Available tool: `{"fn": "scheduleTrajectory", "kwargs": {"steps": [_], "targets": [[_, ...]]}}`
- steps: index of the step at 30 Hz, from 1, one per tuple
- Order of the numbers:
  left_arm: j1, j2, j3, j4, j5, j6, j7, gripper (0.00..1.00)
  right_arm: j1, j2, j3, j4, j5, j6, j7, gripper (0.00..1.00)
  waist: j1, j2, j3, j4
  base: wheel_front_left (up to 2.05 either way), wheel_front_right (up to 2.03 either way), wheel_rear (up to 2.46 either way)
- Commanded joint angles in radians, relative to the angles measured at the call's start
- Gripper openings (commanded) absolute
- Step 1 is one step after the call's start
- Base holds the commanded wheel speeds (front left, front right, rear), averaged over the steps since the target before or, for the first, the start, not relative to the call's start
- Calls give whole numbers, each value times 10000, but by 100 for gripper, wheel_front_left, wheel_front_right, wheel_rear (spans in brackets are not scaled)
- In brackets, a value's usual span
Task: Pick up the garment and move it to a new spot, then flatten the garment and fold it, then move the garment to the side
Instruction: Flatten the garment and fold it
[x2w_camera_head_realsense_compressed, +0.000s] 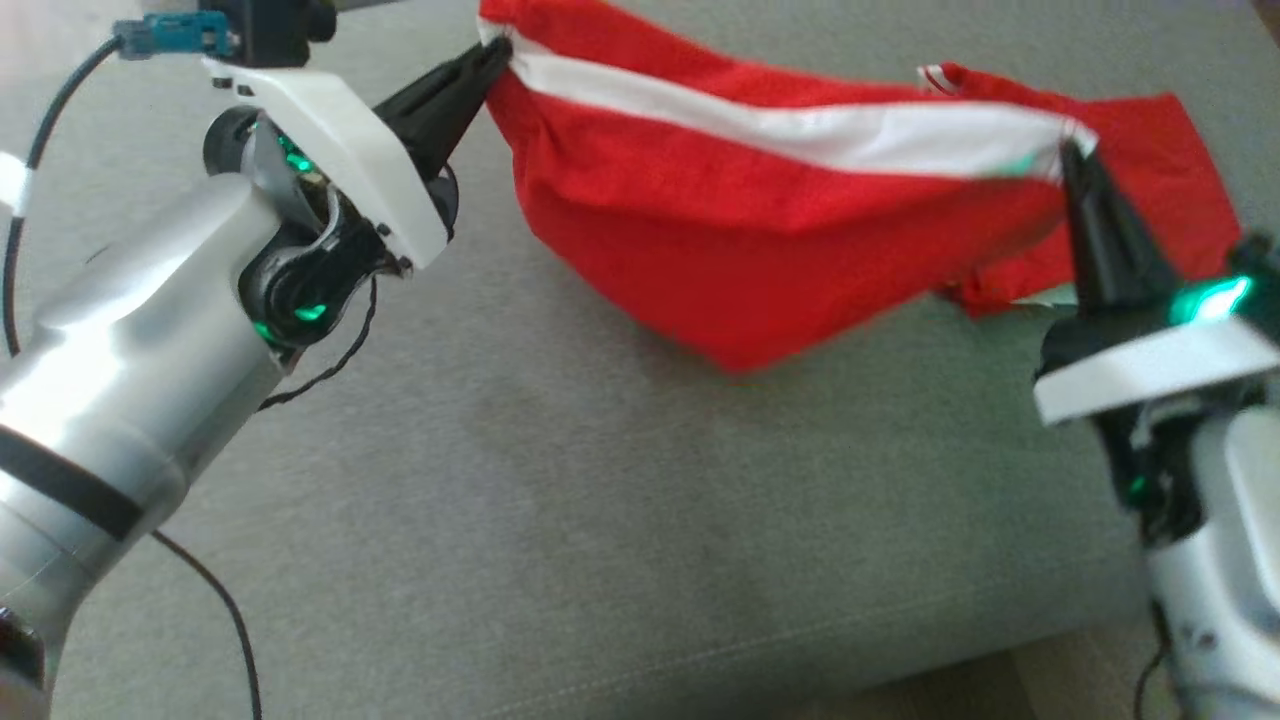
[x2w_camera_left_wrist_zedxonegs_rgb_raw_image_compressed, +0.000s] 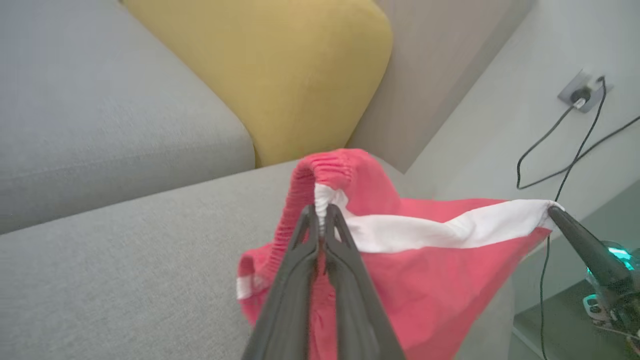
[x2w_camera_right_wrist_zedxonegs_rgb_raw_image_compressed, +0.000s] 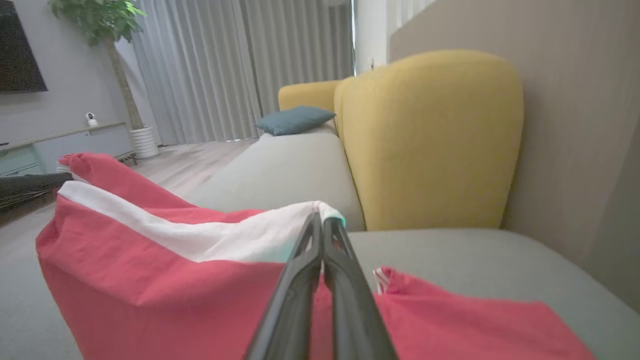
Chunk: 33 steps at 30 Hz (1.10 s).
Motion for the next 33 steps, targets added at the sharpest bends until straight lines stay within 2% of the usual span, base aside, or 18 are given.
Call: {"fn": "scheduleTrajectory", "kwargs": {"steps": [1, 5, 8, 11, 18, 24, 28, 33], "targets": [[-793, 280, 574, -210, -37, 0, -252, 0, -599, -298, 201, -383, -81, 31, 21, 0, 0, 0, -322, 346, 0, 0, 0], [-948, 337, 794, -195, -16, 0, -912, 0, -1846, -821, 405, -290, -162, 31, -103, 0, 0, 0, -727, 735, 0, 0, 0], [-1049, 330, 1007, 66, 42, 24, -1201, 0, -2720, -958, 330, 22, -52, 31, -244, 0, 0, 0, -1080, 979, 0, 0, 0], [-1112, 339, 1249, 218, 370, 273, -1484, 0, -3387, -1118, 503, 251, -223, 31, -503, 0, 0, 0, -1361, 1166, 0, 0, 0], [-597, 391, 1813, -339, 609, 532, -1647, 0, -3521, -1133, 866, 422, -437, 31, -866, 0, 0, 0, -1968, 1467, 0, 0, 0], [167, 928, 2233, -1574, 944, 1309, -1668, 0, -2658, -991, 848, -383, -482, 31, -658, 0, 0, 0, -2406, 1667, 0, 0, 0], [698, 1496, 2590, -2761, 1022, 1985, -1670, 0, -2064, -840, 492, -1222, -569, 31, -249, 0, 0, 0, -2519, 1770, 0, 0, 0], [1037, 2175, 2546, -4063, 1109, 2670, -1405, 0, -1641, -670, 206, -1969, -741, 31, 389, 0, 0, 0, -2398, 1872, 0, 0, 0]]}}
